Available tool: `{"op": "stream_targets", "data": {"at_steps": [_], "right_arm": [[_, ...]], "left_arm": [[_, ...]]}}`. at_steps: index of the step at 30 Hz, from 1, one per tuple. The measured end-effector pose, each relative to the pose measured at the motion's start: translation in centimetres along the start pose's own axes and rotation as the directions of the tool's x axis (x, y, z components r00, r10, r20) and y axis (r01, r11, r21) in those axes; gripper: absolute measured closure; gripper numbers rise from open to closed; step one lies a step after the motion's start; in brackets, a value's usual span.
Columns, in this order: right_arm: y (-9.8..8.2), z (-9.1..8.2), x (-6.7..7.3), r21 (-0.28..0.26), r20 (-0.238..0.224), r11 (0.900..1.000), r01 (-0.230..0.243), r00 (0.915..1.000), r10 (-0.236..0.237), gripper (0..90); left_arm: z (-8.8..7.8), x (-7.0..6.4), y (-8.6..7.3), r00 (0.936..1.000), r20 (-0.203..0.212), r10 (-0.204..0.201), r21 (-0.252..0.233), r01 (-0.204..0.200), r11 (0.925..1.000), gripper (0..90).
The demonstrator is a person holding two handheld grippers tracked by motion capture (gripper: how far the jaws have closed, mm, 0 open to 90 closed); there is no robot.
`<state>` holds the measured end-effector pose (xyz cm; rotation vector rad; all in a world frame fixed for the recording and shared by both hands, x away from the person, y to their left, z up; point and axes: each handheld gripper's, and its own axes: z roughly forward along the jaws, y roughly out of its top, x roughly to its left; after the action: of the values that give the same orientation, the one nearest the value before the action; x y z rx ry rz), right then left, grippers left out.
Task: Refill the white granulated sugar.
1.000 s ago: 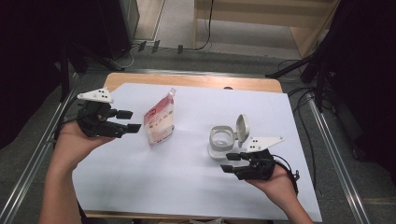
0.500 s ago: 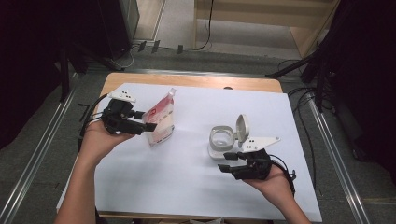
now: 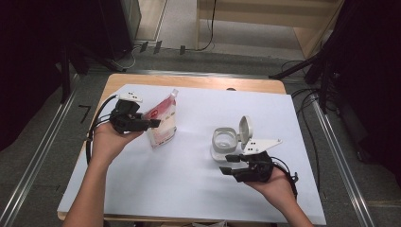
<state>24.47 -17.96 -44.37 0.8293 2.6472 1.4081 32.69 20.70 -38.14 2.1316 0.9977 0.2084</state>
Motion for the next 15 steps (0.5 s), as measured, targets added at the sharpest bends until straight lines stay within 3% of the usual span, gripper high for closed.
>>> {"op": "stream_targets", "data": {"at_steps": [3,5,9,12,15], "right_arm": [[0.1,0.2,0.1,-0.006,0.002,1.0,0.007,1.0,-0.007,51.2],[0.1,0.3,0.3,-0.005,0.004,1.0,0.011,0.9999,-0.011,50.9],[0.2,0.9,0.5,-0.002,-0.003,1.0,0.01,0.9999,-0.01,50.9],[0.4,1.3,0.7,-0.004,-0.004,1.0,0.01,0.9999,-0.01,50.7],[0.5,1.7,0.9,-0.008,-0.011,1.0,-0.002,0.9999,0.002,50.0]], "left_arm": [[0.3,0.0,-0.1,0.9997,-0.021,0.007,-0.002,-0.007,1.0,76.1],[0.4,0.0,-0.2,0.999,-0.03,0.034,-0.008,-0.034,0.9994,78.7],[0.3,0.1,0.0,0.9994,-0.025,0.023,0.008,-0.023,0.9997,86.0],[0.3,0.0,0.1,0.9984,-0.049,0.03,0.004,-0.03,0.9995,90.0],[0.4,0.2,0.2,0.9999,-0.012,-0.004,0.005,0.004,1.0,90.0]]}}
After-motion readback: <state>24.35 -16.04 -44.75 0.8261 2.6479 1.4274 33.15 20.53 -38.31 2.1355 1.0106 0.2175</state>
